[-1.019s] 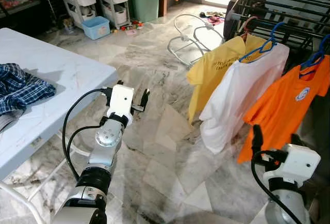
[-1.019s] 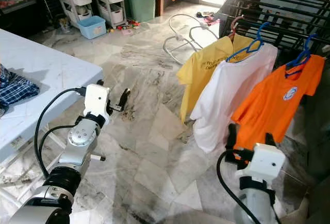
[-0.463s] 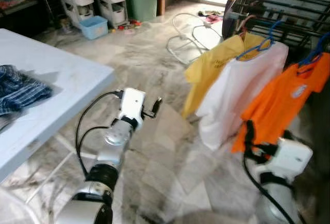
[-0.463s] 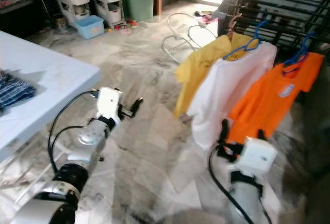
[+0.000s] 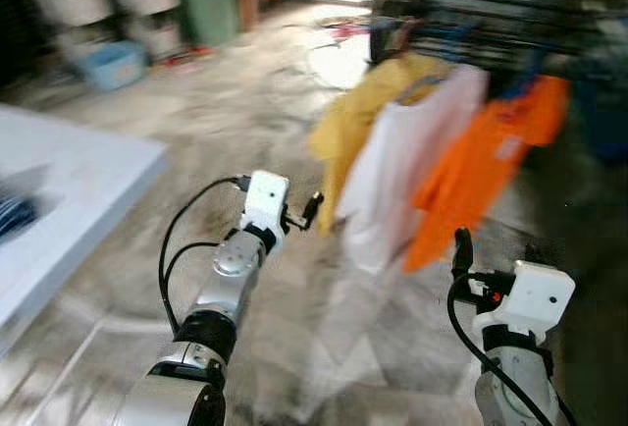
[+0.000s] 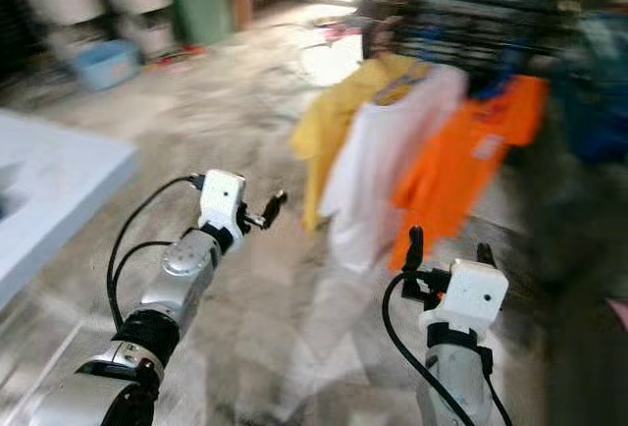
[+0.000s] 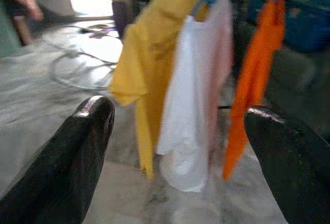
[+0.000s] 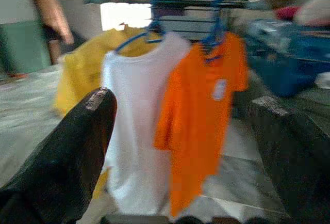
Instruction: Hang hanger
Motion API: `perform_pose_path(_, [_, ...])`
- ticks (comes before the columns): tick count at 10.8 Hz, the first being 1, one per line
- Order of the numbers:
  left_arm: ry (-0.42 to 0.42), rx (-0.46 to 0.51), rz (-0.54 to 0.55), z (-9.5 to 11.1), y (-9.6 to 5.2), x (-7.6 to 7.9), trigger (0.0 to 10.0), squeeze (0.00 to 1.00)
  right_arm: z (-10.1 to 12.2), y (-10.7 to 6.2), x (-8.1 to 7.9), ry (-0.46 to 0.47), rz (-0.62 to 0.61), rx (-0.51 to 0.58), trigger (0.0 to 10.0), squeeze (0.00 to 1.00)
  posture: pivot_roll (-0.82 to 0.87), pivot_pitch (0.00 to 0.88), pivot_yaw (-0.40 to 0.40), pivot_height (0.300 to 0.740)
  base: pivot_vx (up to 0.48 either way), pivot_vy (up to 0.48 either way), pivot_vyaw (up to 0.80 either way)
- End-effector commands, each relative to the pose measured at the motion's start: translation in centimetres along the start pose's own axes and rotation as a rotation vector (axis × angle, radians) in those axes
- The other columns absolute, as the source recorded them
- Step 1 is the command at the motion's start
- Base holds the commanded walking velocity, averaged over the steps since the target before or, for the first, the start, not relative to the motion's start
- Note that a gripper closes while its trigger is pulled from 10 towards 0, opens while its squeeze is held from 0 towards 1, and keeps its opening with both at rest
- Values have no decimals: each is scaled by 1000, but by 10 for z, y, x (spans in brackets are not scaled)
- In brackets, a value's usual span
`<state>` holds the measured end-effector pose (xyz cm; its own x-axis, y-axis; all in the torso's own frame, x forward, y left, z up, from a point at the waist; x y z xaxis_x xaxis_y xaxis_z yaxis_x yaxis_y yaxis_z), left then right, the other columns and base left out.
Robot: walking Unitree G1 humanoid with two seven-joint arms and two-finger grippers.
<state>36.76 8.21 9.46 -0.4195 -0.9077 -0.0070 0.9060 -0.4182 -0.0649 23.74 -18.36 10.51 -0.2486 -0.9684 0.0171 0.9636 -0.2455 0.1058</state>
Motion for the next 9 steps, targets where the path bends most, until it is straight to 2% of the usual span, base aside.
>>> perform_pose_path(1, [13,-20,7,-4,-3,-6,10000,0,2,1,-6,11,7,3,10000,0,-69,0,8,740,0,341,-506])
perform_pose_path(2, [20,-23,-1,-5,-3,-6,10000,0,3,3,-5,15,1,9,10000,0,-69,0,11,740,0,341,-463])
perform_pose_path(5, [29,-34,-6,-7,-2,-7,10000,0,3,4,-7,14,-8,9,10000,0,-69,0,18,740,0,339,0])
perform_pose_path(9, [20,-55,-28,-18,-4,5,10000,0,0,2,-8,3,-5,2,10000,0,-72,0,11,740,0,320,0])
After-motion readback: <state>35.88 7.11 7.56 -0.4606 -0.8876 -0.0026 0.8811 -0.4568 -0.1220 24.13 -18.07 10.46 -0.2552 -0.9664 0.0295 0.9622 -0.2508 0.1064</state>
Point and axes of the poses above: a point about 5 cm out from each wrist's last joint towards the gripper, its own y axis pointing out of the wrist towards the gripper, its own z axis along the axis of the wrist's last joint, x = y × z, the point moved 2 cm from there along y, pointing out of the wrist towards the gripper, and after that the axes turned 3 degrees about -y, right-handed, at the moved point
